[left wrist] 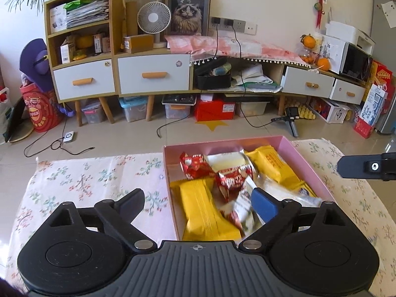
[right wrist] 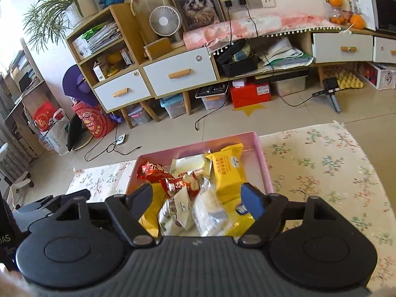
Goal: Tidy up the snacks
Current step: 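Move both open grippers back over the remaining snacks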
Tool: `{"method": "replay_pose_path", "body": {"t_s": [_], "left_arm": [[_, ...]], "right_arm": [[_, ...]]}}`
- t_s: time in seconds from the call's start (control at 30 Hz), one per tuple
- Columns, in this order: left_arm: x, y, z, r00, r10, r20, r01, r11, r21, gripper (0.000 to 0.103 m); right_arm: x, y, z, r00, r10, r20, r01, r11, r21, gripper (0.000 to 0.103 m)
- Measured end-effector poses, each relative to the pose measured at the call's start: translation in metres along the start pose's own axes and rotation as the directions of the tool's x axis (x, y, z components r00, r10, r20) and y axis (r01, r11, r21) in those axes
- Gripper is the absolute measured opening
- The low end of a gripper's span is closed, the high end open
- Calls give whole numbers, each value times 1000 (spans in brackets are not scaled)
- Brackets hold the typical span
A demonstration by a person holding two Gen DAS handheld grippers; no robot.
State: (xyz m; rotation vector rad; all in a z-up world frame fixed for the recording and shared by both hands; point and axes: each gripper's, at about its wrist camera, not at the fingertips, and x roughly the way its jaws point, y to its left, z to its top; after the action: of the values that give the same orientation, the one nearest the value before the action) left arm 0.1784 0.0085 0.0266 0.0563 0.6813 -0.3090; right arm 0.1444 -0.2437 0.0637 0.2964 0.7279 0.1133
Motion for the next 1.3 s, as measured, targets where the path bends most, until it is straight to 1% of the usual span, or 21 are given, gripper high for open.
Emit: {"method": "replay_pose_path", "body": {"t_s": [0.17,0.23,0.4,0.57,0.73,0.87,0.93,1.03,1.13,1.3], "left_arm": [[-21,-6,-13,1000,-5,-12,5,1000,9,97],[-28,-9,-19,1000,-16,-18,16,1000,26,98],[-44,-16,-37,1000,-16,-27,18,996,82,98],[-60,-20,-58,999,-23,-36,26,996,83,101],[-71,-23,-77,999,1,-54,5,994,107,101],[-75,-29,-94,996,29,-79,-16,989,150,102],[-76,-31,-103,996,31,-81,-17,985,171,102],[-78,-34,-113,995,8,-99,8,986,168,102],[-83,-36,-120,994,-42,-105,60,983,172,102],[-85,-45,-130,994,-60,-93,77,976,201,102]], "right_arm": [[-21,-2,-14,1000,-2,9,2,1000,-8,85],[-27,-3,-19,1000,-3,8,3,1000,-17,86],[-42,-2,-35,1000,-3,15,4,998,-56,91],[-55,1,-52,1000,9,25,-7,996,-92,94],[-66,3,-71,999,-2,42,7,993,-120,96],[-70,9,-86,998,-25,51,34,982,-188,98],[-72,12,-94,997,-36,64,49,975,-218,98],[-74,13,-104,998,-15,62,30,968,-251,98],[-77,13,-112,998,3,58,13,963,-270,98],[-80,5,-128,999,17,29,-8,963,-269,99]]}}
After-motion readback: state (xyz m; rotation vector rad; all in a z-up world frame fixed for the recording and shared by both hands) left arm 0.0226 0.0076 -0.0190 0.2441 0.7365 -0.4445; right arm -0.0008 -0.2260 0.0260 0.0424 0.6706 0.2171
